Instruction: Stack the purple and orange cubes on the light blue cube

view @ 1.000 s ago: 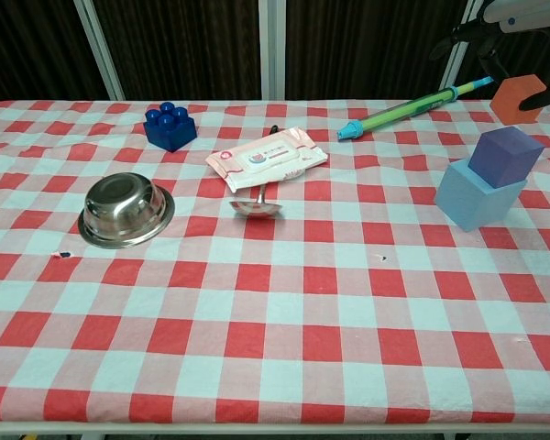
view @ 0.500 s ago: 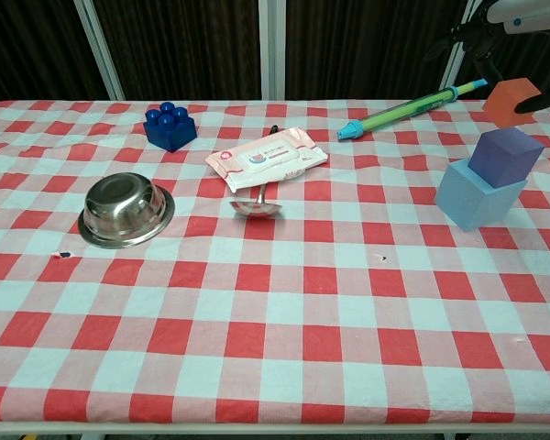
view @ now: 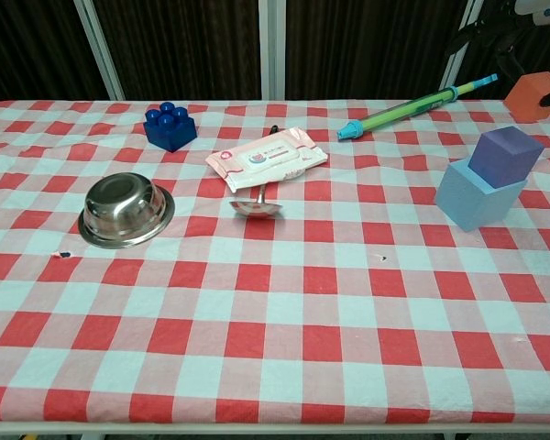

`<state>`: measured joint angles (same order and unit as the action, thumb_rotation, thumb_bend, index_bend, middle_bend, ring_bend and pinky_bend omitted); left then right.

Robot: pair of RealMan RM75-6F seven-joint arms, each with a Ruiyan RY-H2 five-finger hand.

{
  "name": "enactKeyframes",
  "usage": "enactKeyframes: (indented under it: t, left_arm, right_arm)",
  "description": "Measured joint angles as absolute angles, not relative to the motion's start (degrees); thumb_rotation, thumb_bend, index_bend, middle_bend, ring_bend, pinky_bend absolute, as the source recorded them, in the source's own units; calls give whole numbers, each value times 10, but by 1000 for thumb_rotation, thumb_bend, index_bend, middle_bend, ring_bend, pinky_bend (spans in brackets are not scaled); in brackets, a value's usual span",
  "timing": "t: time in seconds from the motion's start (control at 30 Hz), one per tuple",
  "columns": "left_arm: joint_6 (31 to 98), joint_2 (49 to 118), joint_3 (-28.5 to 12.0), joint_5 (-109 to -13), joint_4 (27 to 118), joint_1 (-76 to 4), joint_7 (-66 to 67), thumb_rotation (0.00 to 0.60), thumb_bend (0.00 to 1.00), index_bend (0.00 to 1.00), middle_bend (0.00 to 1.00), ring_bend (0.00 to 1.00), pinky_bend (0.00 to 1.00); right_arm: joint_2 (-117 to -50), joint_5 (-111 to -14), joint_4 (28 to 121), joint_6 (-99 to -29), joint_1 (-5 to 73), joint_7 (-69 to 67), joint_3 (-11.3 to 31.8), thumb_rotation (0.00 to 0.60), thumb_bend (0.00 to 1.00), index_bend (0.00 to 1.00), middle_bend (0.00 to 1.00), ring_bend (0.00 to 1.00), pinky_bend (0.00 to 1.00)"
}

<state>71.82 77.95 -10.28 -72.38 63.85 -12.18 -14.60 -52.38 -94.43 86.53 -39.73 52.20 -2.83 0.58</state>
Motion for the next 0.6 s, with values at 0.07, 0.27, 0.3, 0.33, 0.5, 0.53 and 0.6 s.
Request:
enactKeyframes:
  t: [0.07,0.27,0.3,0.33,0.5,0.53,0.6]
  left_arm:
    - [719,780,-103,-724,637,-121,-147,600,59,210,189,167,312]
    - [719,780,-103,-724,635,-121,-148,600,59,210,189,167,312]
    - [718,781,-103,-724,634,-121,-147,600,60,210,189,167,312]
    - [718,781,-103,-724,634,-121,-147,600,59,210,189,167,312]
    - [716,783,-102,-724,632,-121,-146,600,60,210,189,167,312]
    - [716,783,-102,-724,632,-121,-146,600,60,210,189,167,312]
    - [715,783,-103,-723,631,-122,-146,600,60,210,189,167,312]
  right_arm:
    - [-526,-950,861,-398,522,-35,2,600,176,80,475,155,93]
    - [-536,-958,846,-399,521,-46,-6,600,176,79,472,155,93]
    - [-537,-959,844,-399,520,-48,-6,600,176,79,472,155,93]
    - [-538,-959,842,-400,520,-50,-7,600,176,79,472,155,93]
    - [-547,-960,831,-399,519,-58,-11,600,176,80,471,155,92]
    - [-549,-961,829,-399,519,-59,-12,600,176,79,471,155,92]
    - [-553,-962,824,-400,518,-62,-15,600,176,79,471,155,93]
